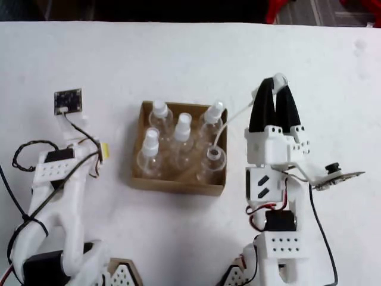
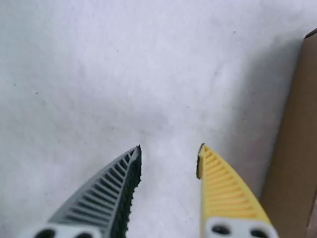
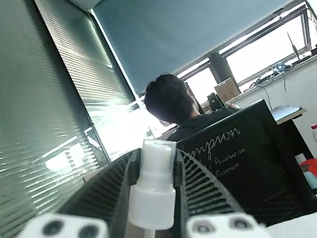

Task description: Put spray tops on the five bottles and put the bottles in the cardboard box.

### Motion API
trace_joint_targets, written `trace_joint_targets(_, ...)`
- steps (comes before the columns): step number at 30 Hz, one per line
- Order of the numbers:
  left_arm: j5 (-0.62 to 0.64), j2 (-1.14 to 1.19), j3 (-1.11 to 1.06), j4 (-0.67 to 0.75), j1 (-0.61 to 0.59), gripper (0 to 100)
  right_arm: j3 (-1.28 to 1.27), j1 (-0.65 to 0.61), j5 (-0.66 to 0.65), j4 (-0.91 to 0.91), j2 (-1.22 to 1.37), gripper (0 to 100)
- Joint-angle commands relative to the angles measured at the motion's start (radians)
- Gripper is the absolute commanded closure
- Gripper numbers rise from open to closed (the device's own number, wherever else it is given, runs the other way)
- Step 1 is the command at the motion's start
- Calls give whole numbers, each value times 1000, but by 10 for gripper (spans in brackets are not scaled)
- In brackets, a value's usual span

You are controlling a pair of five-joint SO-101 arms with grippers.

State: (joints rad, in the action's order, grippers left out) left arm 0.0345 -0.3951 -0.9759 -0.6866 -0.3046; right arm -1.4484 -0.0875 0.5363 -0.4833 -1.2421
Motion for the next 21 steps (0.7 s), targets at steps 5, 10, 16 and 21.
trace_joint_targets(5,-11,-2,17,23,12,820,5,2,11,-38,19,982)
trace_joint_targets(10,-11,-4,17,23,12,820,-17,2,11,-38,19,982)
trace_joint_targets(16,-11,-4,17,23,12,820,-37,10,3,-38,19,982)
trace_joint_targets(21,-11,-4,17,23,12,820,-49,4,2,-38,19,982)
